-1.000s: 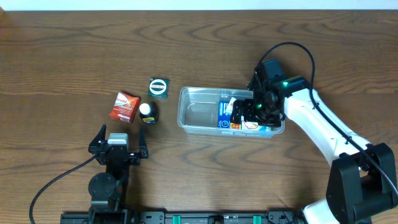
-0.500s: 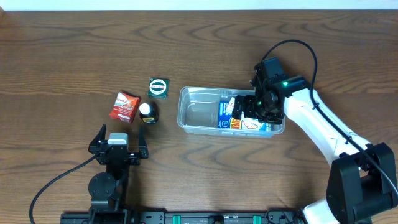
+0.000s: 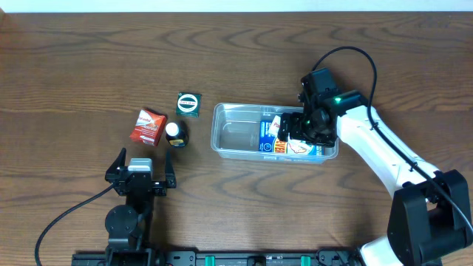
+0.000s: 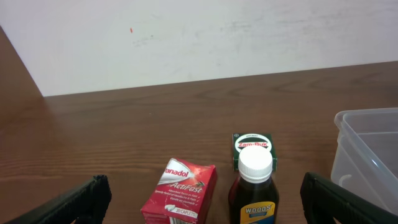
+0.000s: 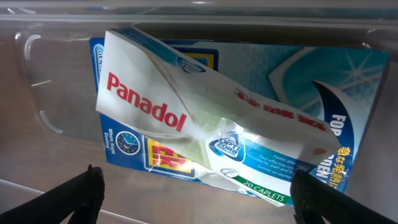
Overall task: Pack container
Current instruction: 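Push the Panadol packet down inside the container with the right gripper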
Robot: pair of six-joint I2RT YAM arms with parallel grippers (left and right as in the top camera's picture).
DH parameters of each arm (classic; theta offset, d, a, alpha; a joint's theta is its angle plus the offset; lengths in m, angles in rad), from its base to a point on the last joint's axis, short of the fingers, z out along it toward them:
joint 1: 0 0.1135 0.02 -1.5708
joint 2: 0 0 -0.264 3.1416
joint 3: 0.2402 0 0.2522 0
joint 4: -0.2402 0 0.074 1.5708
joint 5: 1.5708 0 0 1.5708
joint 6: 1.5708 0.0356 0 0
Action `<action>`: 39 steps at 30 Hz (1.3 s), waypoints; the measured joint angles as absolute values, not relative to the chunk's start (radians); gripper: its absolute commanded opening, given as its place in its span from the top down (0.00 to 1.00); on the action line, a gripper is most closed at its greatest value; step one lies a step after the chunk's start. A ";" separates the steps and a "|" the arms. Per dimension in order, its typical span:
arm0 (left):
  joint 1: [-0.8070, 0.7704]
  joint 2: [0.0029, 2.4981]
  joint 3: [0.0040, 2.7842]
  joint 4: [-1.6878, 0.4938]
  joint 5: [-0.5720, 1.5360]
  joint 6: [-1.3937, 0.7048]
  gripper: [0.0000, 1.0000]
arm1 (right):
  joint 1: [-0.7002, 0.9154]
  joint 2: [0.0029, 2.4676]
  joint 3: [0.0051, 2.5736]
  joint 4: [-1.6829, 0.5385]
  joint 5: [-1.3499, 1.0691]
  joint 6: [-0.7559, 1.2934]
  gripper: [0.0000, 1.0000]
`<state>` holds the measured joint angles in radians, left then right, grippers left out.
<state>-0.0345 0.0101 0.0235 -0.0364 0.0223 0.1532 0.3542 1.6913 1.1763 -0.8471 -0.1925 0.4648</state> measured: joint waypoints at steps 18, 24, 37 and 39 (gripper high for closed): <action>-0.035 0.010 0.023 -0.036 0.022 0.153 0.02 | 0.401 1.691 1.176 -0.810 -0.070 0.467 0.12; -0.035 0.010 0.023 -0.036 0.022 0.153 0.02 | 0.401 1.691 1.156 -0.795 -0.051 0.472 0.19; -0.035 0.010 0.023 -0.036 0.022 0.153 0.02 | 0.401 1.691 1.108 -0.726 0.000 0.437 0.19; -0.035 0.010 0.023 -0.036 0.022 0.153 0.02 | 0.401 1.691 1.107 -0.706 0.014 0.414 0.18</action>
<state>-0.0345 0.0101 0.0235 -0.0364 0.0223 0.1532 0.4007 1.6909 1.1069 -0.7055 0.0135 0.4137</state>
